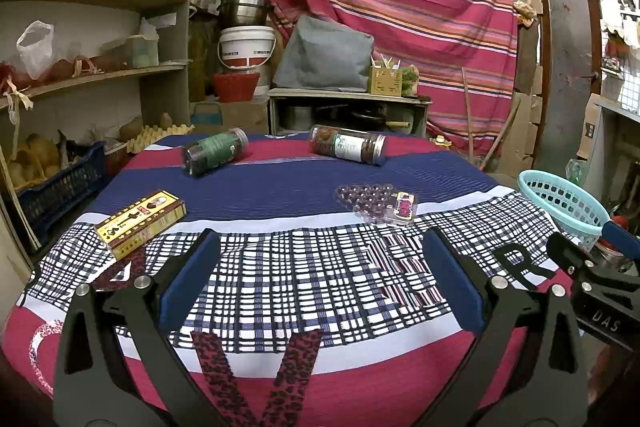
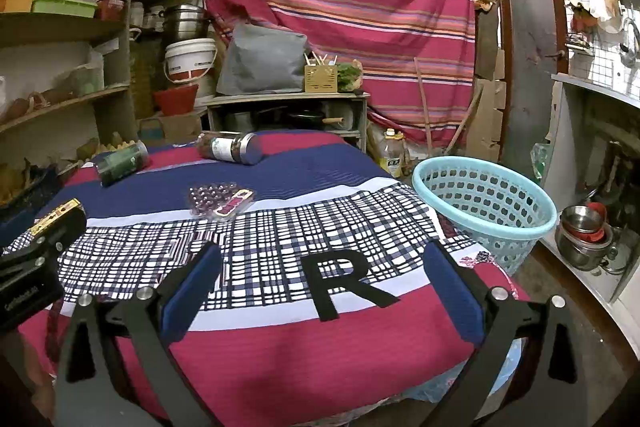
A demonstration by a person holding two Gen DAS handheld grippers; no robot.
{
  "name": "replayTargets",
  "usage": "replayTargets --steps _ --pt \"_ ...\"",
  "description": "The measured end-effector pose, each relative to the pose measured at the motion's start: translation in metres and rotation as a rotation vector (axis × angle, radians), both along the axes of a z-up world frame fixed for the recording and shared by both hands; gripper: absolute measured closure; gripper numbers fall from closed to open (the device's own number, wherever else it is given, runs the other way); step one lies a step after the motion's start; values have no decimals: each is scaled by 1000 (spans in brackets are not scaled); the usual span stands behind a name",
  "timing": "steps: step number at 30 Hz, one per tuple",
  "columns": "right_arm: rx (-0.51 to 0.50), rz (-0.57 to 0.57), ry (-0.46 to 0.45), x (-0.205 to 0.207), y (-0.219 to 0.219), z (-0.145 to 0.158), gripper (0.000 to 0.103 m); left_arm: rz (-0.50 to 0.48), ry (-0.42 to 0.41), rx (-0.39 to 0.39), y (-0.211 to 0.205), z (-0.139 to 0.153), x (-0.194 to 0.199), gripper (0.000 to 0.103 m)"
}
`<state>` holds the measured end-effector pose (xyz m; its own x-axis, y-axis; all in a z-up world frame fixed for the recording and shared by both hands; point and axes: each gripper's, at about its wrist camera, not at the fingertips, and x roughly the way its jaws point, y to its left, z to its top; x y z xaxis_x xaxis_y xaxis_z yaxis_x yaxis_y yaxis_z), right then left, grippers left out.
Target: Collect trash
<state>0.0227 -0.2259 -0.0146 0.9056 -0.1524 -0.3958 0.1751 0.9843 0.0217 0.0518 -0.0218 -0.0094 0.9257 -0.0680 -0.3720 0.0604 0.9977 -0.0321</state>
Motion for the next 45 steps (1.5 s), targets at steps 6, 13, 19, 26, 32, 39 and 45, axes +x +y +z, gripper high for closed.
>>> replayTargets --steps 6,13,19,26,32,39,45 --pt "14 9 3 1 -2 -2 5 0 0 0 -1 0 0 5" --pt "23 20 5 2 -3 -3 5 4 -4 6 -1 1 -1 5" --pt "23 38 7 2 -2 -5 5 13 -8 15 1 3 -1 5" --pt "20 52 8 2 -1 -5 5 23 -3 12 2 3 1 5" --pt "19 53 7 2 0 -5 5 23 -10 15 2 4 0 5" --pt "19 53 7 2 1 -5 5 24 -12 15 3 4 0 5" --pt "21 53 7 2 2 -5 5 25 -10 17 2 3 -1 5"
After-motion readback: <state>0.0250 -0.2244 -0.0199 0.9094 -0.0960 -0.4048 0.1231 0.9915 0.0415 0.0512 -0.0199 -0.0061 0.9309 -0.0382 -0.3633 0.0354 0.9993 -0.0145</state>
